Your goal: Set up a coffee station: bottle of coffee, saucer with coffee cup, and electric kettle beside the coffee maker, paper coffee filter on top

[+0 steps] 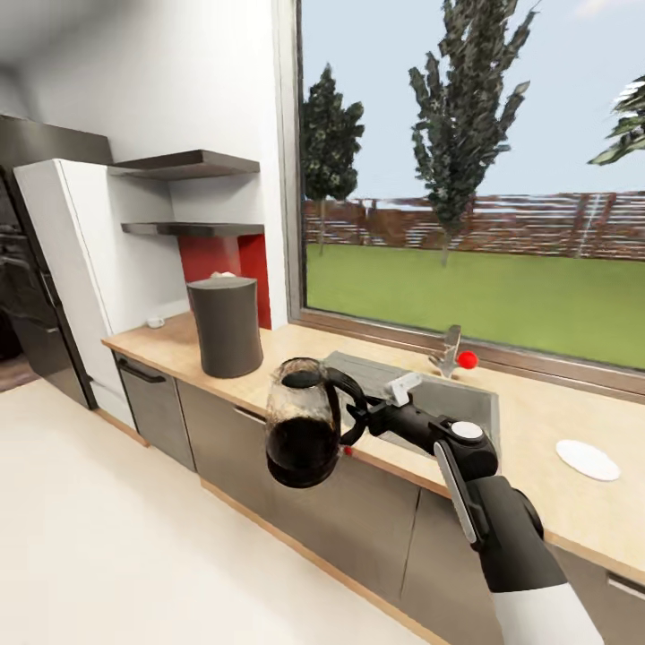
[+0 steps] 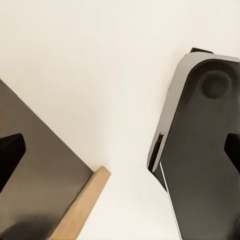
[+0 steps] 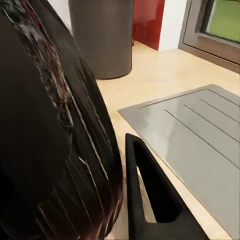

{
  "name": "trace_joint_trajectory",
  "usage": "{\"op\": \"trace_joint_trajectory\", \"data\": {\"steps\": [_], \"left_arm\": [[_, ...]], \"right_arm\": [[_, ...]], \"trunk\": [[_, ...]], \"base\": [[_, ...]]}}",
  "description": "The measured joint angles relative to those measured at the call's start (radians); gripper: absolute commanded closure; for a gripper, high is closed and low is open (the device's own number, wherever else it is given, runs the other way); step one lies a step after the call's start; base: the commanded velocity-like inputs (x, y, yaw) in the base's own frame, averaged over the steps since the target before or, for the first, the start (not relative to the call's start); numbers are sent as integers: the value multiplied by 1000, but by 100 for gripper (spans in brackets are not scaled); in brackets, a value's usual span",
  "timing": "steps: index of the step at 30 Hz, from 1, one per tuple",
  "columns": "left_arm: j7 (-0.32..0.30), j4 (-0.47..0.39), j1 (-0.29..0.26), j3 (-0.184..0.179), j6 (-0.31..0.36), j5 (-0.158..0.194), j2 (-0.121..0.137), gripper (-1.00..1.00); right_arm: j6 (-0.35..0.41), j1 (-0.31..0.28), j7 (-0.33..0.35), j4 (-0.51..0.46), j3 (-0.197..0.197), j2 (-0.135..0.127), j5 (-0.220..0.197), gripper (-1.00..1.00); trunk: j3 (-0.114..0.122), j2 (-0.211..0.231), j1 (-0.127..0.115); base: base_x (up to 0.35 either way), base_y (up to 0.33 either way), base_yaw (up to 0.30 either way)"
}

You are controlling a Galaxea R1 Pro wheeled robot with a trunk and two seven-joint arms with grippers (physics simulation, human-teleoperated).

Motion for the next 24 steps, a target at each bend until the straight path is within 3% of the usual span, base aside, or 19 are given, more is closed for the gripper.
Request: {"op": "trace_joint_trajectory", "data": {"steps": [24], "left_arm": [[0,-2,0,1,0,0,-1,-100]], "right_arm": [[0,0,0,2,2,1,0,100]], "trunk": [[11,0,0]], "base": [[245,258,275]]}}
